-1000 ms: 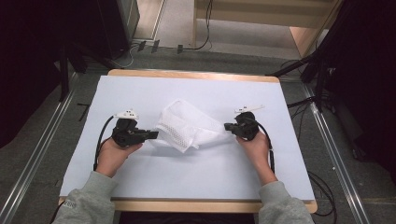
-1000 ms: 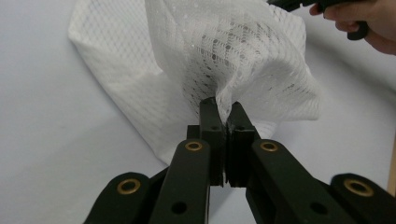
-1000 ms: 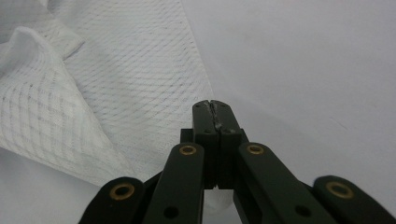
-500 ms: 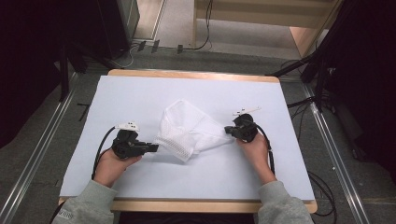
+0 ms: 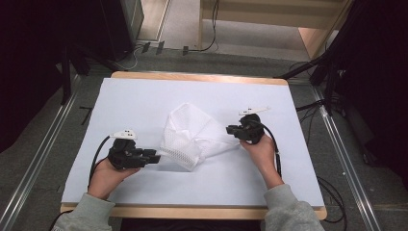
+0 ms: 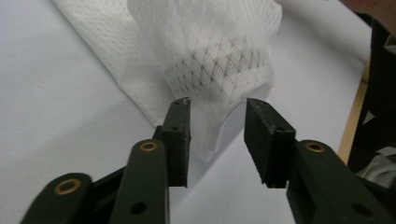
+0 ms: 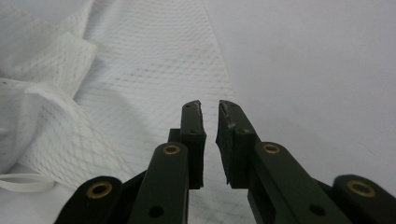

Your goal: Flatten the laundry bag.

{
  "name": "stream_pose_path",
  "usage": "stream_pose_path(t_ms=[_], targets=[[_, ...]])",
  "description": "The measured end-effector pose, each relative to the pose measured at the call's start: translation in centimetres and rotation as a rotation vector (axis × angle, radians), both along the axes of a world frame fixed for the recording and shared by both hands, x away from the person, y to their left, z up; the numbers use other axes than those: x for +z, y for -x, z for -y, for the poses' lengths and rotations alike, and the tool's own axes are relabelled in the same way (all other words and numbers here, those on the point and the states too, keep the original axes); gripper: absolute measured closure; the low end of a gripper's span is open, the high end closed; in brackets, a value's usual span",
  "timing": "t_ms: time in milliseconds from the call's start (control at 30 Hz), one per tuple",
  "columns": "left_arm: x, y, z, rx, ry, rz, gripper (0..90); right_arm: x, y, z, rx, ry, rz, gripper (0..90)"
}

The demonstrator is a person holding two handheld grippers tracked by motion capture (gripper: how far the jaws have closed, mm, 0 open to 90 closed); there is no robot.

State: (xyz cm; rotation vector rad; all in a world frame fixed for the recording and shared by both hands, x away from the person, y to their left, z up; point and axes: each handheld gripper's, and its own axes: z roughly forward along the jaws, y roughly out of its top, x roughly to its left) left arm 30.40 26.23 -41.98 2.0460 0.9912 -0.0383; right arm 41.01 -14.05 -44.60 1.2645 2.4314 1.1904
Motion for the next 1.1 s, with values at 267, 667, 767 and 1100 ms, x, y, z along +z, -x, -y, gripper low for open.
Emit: stream_pose_path(t_ms=[267,667,767,1100], targets=[[1.5,-0.9,-0.1,0.019,-0.032,0.029,54.4,0.9,0.4,-1.9,0.062,-0.009,0.012,90.0],[3.0,-4.9,0.0,0.032,-0.022,0.029,48.2,0.4,0.5,-3.7,0.111,-0.008,-0.006,90.0],[3.2,-5.7,0.5,0.023,-0.008,0.024,45.5,0.2,0.5,-4.1,0.114,-0.003,-0.019,90.0],[3.2,-8.9,2.2,0.015,-0.063,0.01,44.7,-0.4,0.9,-5.3,0.149,0.009,-0.028,90.0]])
